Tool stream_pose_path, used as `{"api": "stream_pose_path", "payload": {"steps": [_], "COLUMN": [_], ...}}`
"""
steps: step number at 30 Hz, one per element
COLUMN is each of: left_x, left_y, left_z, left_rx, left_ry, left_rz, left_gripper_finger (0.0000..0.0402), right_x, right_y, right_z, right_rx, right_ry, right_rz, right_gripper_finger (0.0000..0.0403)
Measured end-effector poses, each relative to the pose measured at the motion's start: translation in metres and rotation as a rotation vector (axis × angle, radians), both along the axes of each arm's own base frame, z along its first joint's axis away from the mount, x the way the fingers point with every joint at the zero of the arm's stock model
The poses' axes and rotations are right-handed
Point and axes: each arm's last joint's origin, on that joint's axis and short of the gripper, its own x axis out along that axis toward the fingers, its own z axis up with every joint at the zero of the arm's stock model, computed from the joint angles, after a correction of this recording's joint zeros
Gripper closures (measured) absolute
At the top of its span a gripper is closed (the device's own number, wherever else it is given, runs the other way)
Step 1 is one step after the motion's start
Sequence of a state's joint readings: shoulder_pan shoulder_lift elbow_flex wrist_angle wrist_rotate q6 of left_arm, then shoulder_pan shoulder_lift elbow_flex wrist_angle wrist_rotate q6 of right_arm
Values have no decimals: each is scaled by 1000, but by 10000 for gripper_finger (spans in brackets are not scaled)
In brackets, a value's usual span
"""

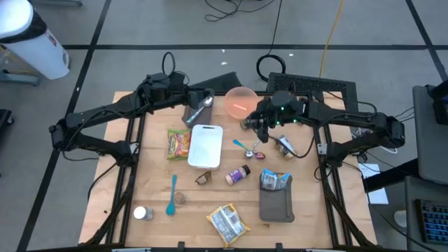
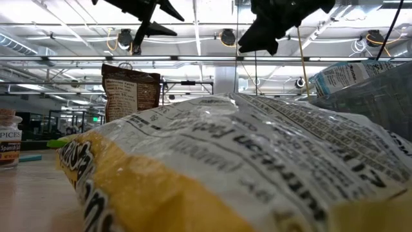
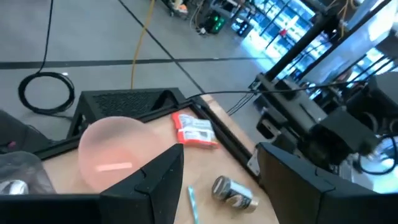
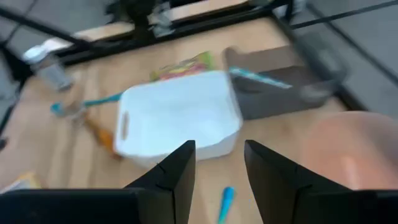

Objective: Pick & Place Food Item
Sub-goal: Put the orange seasoning pack into the white bin

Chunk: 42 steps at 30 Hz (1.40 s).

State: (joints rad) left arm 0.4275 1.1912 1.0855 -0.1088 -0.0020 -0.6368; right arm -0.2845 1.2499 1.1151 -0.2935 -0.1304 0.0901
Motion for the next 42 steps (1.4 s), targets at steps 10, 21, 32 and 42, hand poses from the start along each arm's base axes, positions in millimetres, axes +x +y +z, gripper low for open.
{"api": "stream_pose_path", "payload": {"steps": [10,21,32,42], "left_x": [-10,-29,-67,-87], "left_y": [10,5,-45,-94], "left_z": [-1,-27,-34,-16], "left_rx": [13,-217,-246,-242], "left_ry": [28,178,522,522], "left_rz": [-166,-678,-677,-535], "left_gripper_finger": [190,190,190,190], "right_x": [-2,1,4,2], "right_y": [-10,0,-2,-2], "right_z": [15,2,-13,-39], "right_rx": [94,143,147,201], "right_ry": [-87,-76,-175,-227], "right_rz": [-95,-81,-94,-115], "right_gripper_finger": [273,273,273,273]}}
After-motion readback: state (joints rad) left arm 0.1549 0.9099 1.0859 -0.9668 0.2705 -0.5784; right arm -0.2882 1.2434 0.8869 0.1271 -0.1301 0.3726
